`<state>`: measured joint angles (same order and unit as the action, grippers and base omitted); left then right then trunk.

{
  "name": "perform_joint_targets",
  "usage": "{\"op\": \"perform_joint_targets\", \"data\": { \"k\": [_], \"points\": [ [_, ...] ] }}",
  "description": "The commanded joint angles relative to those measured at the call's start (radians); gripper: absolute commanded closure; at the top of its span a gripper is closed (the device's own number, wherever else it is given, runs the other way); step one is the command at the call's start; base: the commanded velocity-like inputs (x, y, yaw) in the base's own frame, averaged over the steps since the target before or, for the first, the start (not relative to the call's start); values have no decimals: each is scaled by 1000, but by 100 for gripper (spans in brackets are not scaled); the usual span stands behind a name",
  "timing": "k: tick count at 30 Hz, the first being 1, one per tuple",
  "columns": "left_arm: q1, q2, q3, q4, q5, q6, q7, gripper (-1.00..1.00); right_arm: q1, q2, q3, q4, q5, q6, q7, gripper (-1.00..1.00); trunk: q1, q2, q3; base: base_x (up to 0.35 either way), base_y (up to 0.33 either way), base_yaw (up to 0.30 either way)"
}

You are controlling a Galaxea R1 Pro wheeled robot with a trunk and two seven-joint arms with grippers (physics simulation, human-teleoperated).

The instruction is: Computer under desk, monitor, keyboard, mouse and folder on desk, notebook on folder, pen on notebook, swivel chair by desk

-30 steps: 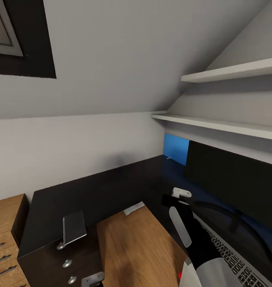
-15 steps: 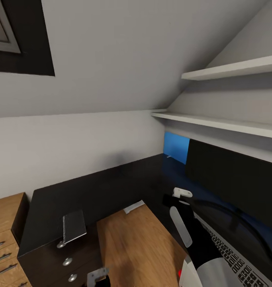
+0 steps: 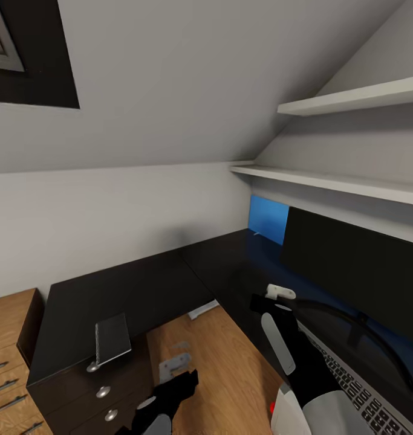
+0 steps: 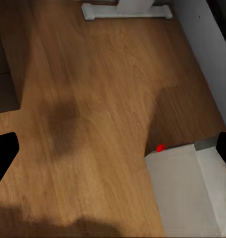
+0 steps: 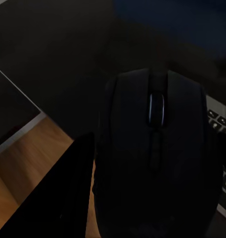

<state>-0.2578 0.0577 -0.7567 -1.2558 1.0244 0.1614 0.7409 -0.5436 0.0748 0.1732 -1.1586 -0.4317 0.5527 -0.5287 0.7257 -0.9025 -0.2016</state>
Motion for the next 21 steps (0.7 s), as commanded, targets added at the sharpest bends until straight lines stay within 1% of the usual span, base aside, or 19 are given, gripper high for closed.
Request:
{"op": "perform_joint_targets", "data": {
  "k": [1,2,3,4,6,10,11,13,16,20,21],
  "points": [
    [-1,0,30,-48,3,33,6,-100,-1,-1,2,-1,-10,0,-8,100,0,-1,-3,0,0,0],
    [-2,0,63,-93,3,69,6,-100,-1,-1,2,0,-10,0,-8,100,0,-1,-5,0,0,0],
    [-2,1,87,-137,3,108,5,-100,-1,-1,1,0,-10,0,-8,100,0,-1,-6,0,0,0],
    [-2,9,102,-172,5,140,5,-100,-1,-2,1,0,-10,0,-8,100,0,-1,-8,0,0,0],
    [-1,28,117,-210,7,174,5,-100,-1,-2,1,2,-10,-1,-8,100,0,-1,-11,0,0,0],
    [-1,87,125,-246,9,194,5,-100,-1,-1,4,6,-10,-2,-7,100,0,-1,-17,0,0,0],
    [-1,93,125,-248,9,195,5,-100,-1,-1,4,5,-10,-2,-7,100,0,-1,-19,0,0,0],
    [-1,100,125,-260,8,195,5,-100,-1,-1,4,3,-10,-2,-7,100,0,-1,-20,0,0,0],
    [0,105,125,-308,6,194,6,-100,-1,-1,4,2,-11,-3,-7,100,0,-1,-21,0,0,0],
    [0,108,116,-327,5,193,5,-100,-1,-1,4,1,-11,-3,-7,100,0,-1,-21,0,0,0],
    [0,114,113,-340,5,193,5,-100,-1,-1,4,1,-10,-3,-7,100,0,-1,-21,0,0,0]
  ]
}}
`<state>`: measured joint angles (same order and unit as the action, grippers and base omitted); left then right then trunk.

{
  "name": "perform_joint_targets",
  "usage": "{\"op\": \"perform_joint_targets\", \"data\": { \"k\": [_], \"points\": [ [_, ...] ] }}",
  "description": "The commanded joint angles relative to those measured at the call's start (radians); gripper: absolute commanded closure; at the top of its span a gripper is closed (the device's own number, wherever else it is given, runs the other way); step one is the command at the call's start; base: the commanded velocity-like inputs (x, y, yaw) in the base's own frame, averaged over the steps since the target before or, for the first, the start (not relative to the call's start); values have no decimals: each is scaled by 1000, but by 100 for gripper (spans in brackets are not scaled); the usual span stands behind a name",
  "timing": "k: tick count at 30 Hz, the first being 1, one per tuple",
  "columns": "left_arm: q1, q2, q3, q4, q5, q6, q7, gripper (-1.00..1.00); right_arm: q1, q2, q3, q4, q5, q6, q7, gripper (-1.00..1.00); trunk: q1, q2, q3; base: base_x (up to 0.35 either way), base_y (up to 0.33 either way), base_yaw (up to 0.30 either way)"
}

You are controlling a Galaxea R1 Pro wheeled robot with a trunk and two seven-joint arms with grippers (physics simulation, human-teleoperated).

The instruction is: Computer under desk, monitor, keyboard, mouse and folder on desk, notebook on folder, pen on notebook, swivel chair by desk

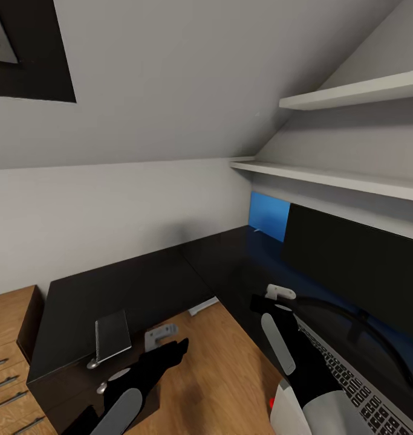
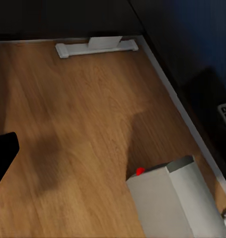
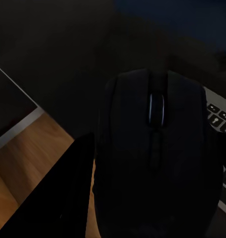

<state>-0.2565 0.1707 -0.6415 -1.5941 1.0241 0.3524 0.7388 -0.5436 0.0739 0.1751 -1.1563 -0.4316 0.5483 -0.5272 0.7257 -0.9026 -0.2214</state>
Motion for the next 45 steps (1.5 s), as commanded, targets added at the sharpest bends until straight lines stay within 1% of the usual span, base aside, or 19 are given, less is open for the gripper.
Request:
{"op": "perform_joint_targets", "data": {
  "k": [1,3,6,10,23,31,33,34,35,36,37,45],
  "points": [
    [-1,12,-5,-12,5,-3,7,-100,-1,0,2,-1,-10,1,-8,100,0,-1,-2,0,0,0],
    [-1,42,-11,-23,5,-31,7,-100,-1,0,3,-1,-10,2,-8,100,0,-1,-2,0,0,0],
    [-1,46,-12,-25,7,-36,7,-100,-1,1,3,0,-10,1,-8,100,0,-1,-2,0,0,0],
    [-1,47,-18,-21,10,-38,7,-100,-1,1,4,3,-10,0,-7,100,0,-1,-2,71,0,0],
    [-1,46,-20,-20,13,-38,7,-100,-1,1,3,4,-10,-1,-7,100,0,-1,-2,269,42,0],
    [-1,47,-18,-20,17,-38,7,-100,-1,1,3,4,-10,-1,-7,100,0,-1,-2,42,3,0],
    [-1,47,-18,-19,19,-39,8,-100,-1,2,4,21,-10,-2,-5,100,0,-1,-2,0,0,0],
    [-1,47,-17,-18,19,-39,9,-100,-1,3,3,59,-11,-2,-5,100,0,-1,-2,0,0,0],
    [-1,49,-17,-18,18,-39,10,-100,-5,5,2,167,-11,-69,-5,100,0,-1,-2,0,0,0],
    [-1,49,-17,-18,18,-39,10,-100,-5,6,2,179,-11,-95,-5,100,0,-1,-2,0,0,0],
    [-1,49,-17,-18,17,-39,10,-100,-6,6,1,208,-12,-143,-5,100,0,-1,-2,0,0,0],
    [-1,49,-18,-19,16,-40,10,-100,-10,13,1,322,-13,-265,-7,100,0,-1,-2,0,0,0]
  ]
}}
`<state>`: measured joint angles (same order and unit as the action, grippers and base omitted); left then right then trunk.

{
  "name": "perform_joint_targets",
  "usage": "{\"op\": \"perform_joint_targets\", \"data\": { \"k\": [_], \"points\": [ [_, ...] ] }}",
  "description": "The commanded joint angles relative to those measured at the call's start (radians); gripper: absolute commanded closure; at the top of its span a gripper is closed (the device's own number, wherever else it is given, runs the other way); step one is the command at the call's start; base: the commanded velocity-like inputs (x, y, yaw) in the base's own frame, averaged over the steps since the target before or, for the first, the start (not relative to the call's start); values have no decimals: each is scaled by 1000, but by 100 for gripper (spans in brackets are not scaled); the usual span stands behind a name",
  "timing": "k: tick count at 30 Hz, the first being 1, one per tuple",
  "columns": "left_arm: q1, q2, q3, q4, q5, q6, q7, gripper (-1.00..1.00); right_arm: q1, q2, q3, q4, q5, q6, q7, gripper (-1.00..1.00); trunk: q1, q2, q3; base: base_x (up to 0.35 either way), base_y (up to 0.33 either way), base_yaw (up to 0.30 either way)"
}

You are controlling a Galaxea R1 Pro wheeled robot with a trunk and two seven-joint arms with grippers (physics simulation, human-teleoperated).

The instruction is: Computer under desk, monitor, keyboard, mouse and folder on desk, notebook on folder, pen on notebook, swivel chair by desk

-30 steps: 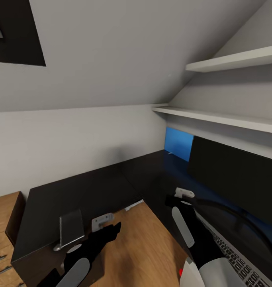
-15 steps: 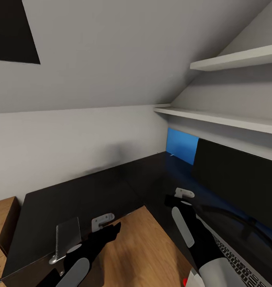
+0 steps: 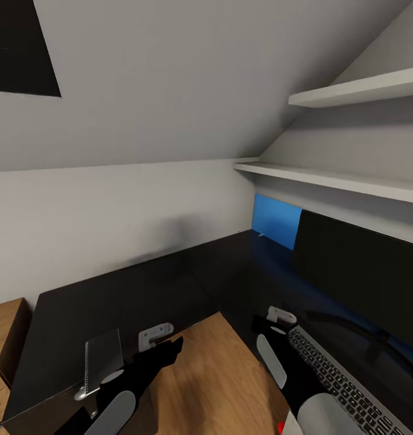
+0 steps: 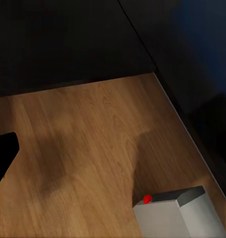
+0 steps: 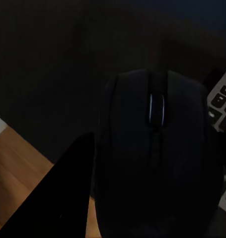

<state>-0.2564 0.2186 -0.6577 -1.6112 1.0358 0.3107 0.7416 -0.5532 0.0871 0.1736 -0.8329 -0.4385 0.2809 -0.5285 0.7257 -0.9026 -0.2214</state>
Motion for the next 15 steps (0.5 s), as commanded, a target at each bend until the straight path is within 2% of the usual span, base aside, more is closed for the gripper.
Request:
{"op": "perform_joint_targets", "data": {
  "k": [1,5,10,15],
  "points": [
    [-1,1,-2,-2,4,2,7,-100,-1,1,3,5,-6,-6,-6,100,0,-1,-1,0,0,0],
    [-1,1,-2,-2,4,2,7,-100,-14,7,3,60,-6,-68,-7,100,0,-1,-1,0,0,0],
    [-1,1,-3,-2,4,2,6,-100,-39,14,3,124,-7,-109,-7,100,0,-1,-1,24,0,0],
    [-1,1,-3,-3,5,2,6,-100,-46,15,3,140,-8,-121,-7,100,0,-1,-1,245,0,0]
  ]
}}
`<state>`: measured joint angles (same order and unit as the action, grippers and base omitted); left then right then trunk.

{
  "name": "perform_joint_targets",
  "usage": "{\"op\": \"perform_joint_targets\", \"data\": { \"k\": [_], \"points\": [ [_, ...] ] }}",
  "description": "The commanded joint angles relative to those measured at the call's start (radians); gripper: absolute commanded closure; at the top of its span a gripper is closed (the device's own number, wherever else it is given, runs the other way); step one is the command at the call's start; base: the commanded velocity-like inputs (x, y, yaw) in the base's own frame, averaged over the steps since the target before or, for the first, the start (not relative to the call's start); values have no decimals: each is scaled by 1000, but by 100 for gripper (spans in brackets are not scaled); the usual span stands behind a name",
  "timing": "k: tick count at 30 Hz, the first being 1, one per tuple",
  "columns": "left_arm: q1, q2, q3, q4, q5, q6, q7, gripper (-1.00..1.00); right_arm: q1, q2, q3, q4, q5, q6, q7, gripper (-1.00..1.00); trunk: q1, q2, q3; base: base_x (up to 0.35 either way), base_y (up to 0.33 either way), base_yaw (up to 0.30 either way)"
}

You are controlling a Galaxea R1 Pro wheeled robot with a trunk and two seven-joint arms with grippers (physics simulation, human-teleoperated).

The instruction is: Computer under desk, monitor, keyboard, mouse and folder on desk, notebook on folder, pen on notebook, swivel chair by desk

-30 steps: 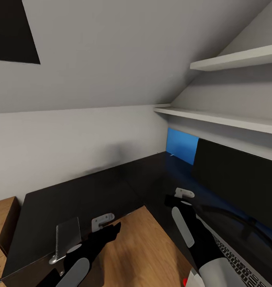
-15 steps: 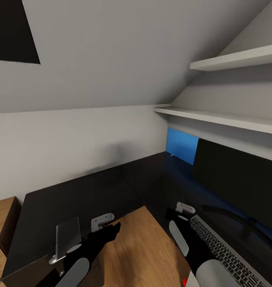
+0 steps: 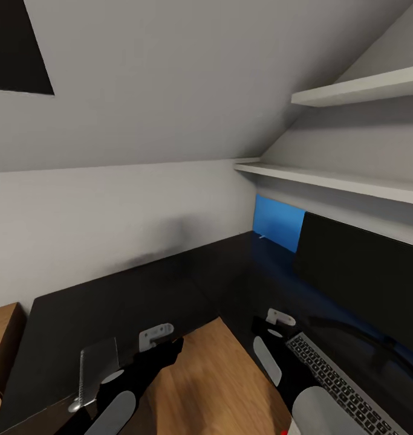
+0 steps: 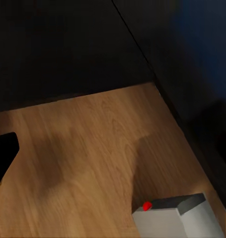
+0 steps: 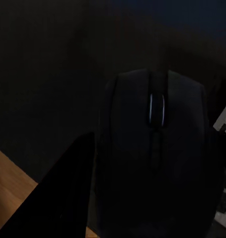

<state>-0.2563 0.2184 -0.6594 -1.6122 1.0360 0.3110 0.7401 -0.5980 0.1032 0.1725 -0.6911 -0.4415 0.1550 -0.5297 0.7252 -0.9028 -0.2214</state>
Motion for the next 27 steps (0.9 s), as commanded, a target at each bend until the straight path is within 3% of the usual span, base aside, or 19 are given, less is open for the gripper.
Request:
{"op": "perform_joint_targets", "data": {
  "k": [1,4,5,9,11,18,27],
  "points": [
    [-1,0,-2,-2,4,2,7,-100,-1,-1,4,-1,-5,4,-6,100,1,-1,-1,308,0,0],
    [-1,0,-15,-1,5,2,8,-100,-2,0,4,5,-4,-7,-6,100,1,-1,-1,323,0,0],
    [-1,-2,-22,-1,6,2,7,-100,-4,5,4,30,-4,-52,-7,100,1,-1,-1,328,0,0],
    [-1,-2,-24,0,6,2,7,-100,-22,11,4,79,-3,-93,-42,100,1,-1,-1,203,0,0],
    [-1,-3,-34,-1,6,2,6,-100,-27,25,5,94,-2,-151,-100,100,1,-1,-1,16,0,0],
    [-1,-4,-41,-1,5,2,6,-100,-28,33,7,96,-1,-240,-176,100,1,-1,-1,2,0,0],
    [-1,-19,-42,-6,4,1,8,-100,-28,50,12,91,0,-323,-203,100,1,-1,-1,0,0,0]
  ]
}}
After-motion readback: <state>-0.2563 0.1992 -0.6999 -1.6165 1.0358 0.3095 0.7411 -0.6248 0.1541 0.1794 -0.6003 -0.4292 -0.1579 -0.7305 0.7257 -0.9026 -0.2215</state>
